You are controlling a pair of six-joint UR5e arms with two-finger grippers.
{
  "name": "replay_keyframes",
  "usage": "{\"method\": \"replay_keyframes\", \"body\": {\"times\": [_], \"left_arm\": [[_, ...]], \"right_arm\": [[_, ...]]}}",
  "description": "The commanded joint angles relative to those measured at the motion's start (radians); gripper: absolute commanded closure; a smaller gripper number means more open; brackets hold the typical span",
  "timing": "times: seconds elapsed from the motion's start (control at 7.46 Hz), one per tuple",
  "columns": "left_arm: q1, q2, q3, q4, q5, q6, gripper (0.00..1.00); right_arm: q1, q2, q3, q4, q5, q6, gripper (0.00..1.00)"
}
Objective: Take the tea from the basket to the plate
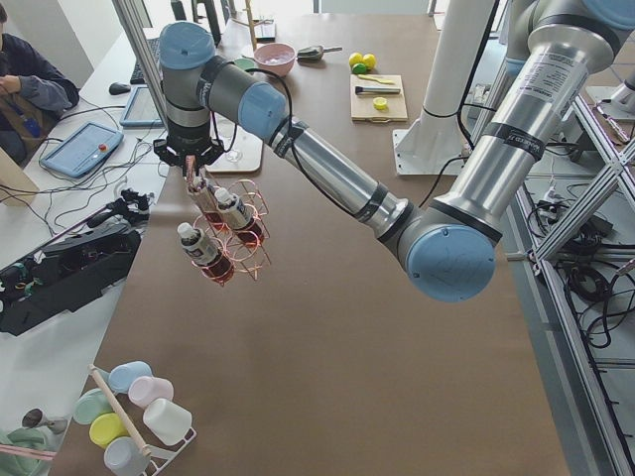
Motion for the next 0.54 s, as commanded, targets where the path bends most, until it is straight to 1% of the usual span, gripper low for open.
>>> {"method": "replay_keyframes", "body": {"times": [0.0, 0.27, 0.4], "left_arm": [[0.089, -0.001, -0.117, 0.001, 0.017, -0.243, 1.00], [0.201, -0.013, -0.202, 0.000, 0.098, -0.370, 1.00], [0.265, -0.038, -0.224, 0.003, 0.153, -0.380, 1.00]], "right_arm": [[0.010, 0.000, 0.008, 0.000, -0.008, -0.002, 0.00], [0.007, 0.002, 0.017, 0.000, -0.020, -0.001, 0.00], [0.005, -0.001, 0.015, 0.000, -0.023, -0.002, 0.00]]}}
